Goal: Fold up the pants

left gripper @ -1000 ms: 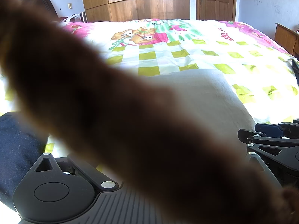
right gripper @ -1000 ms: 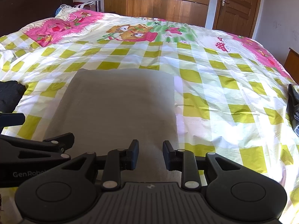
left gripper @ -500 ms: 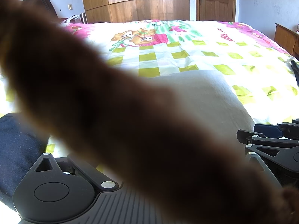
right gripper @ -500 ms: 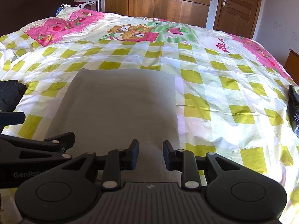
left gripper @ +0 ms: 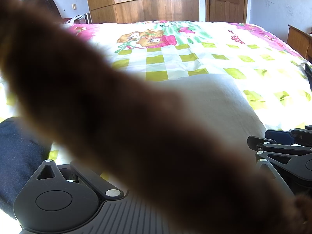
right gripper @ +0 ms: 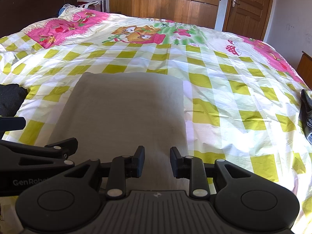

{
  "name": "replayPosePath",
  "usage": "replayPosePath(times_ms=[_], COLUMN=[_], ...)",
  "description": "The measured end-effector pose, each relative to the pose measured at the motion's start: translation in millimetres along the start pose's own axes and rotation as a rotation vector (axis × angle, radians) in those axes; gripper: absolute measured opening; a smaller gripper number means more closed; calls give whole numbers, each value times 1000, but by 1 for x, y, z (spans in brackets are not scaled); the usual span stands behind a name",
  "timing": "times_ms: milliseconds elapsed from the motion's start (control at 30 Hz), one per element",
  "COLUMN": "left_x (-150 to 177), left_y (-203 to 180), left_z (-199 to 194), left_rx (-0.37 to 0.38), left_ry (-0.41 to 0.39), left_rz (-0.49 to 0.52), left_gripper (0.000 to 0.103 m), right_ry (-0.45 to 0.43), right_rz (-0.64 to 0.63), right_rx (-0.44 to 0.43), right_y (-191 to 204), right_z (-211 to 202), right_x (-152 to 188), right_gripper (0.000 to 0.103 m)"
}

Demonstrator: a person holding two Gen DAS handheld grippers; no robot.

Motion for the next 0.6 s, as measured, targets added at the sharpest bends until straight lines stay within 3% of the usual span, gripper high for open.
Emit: replayPosePath(times_ms=[600], left_x=[-1], left_y=[5], left_z=[-1], left_rx=[-2], left_ry=[0], left_rz=[-7], left_gripper=[100], right_ry=[0], right_rz=[0], right_rx=[0], right_y=[1], right_z=[0], right_x=[-1], right_gripper=[42])
Point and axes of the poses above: each gripper's, at about its wrist camera, not at the fingertips, and z roughly the way its jaws point, y to its left, x to its underside, the point moved 8 cm from there along z, roughly the way its jaws point, and after that the axes turned 1 degree about -z, right-handed, at the moved point
